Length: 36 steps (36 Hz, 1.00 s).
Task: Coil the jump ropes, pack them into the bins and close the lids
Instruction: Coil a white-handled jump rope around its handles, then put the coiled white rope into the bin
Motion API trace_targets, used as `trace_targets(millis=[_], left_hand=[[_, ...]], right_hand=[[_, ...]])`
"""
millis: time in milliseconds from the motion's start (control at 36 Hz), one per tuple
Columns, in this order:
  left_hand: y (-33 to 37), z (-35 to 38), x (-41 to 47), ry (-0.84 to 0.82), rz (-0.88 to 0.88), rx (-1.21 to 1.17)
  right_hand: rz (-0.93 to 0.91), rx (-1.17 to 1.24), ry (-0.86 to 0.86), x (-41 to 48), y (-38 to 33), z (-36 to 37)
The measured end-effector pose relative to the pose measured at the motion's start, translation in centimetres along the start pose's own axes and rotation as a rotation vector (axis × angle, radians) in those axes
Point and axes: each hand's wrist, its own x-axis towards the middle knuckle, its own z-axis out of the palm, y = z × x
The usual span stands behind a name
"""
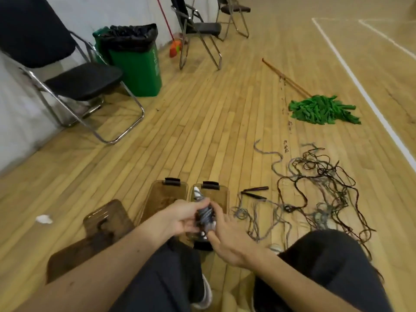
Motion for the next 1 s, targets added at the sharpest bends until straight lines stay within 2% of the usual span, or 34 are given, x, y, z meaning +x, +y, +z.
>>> trace_targets(millis=[56, 83, 167, 389, 611, 694, 833, 889, 1000], left_hand=[[-0.8, -0.4, 3.1, 0.034, -0.053, 0.097], [-1.0, -0.4, 4.8, 0.066, -0.074, 0.166], [-1.5, -0.7, 10.2, 0.094, -0.131, 0.322], [-3.9, -1.0, 25.1, 0.057, -0.197, 0.410], [-9.9, 0.4, 35.3, 0.107, -0.331, 0.311], [-11.5, 0.1, 37.5, 0.150, -0.312, 0.303], [-11.9, -0.4, 40.1, 0.196, -0.206, 0.262], [-12.0, -0.2, 40.2, 0.251, -0.175, 0.360], [-12.3, 0.3, 39.6, 0.314, -0.152, 0.641]], right_hand=[[0.089, 0.242, -0.036, 2.0, 1.0, 1.9], [0.131, 0.288, -0.059, 3.1, 1.5, 2.6], [0.225, 0.396, -0.146, 6.8, 3.2, 4.2], [0.432, 0.611, -0.281, 16.6, 9.5, 7.2], [0.494, 0.644, -0.407, 22.7, 14.5, 14.2], [0.462, 0.630, -0.431, 23.9, 15.4, 15.2], [0.479, 0.731, -0.350, 26.3, 16.2, 15.7], [0.508, 0.736, -0.347, 27.1, 16.6, 16.4], [0.519, 0.679, -0.454, 27.5, 16.4, 17.6]])
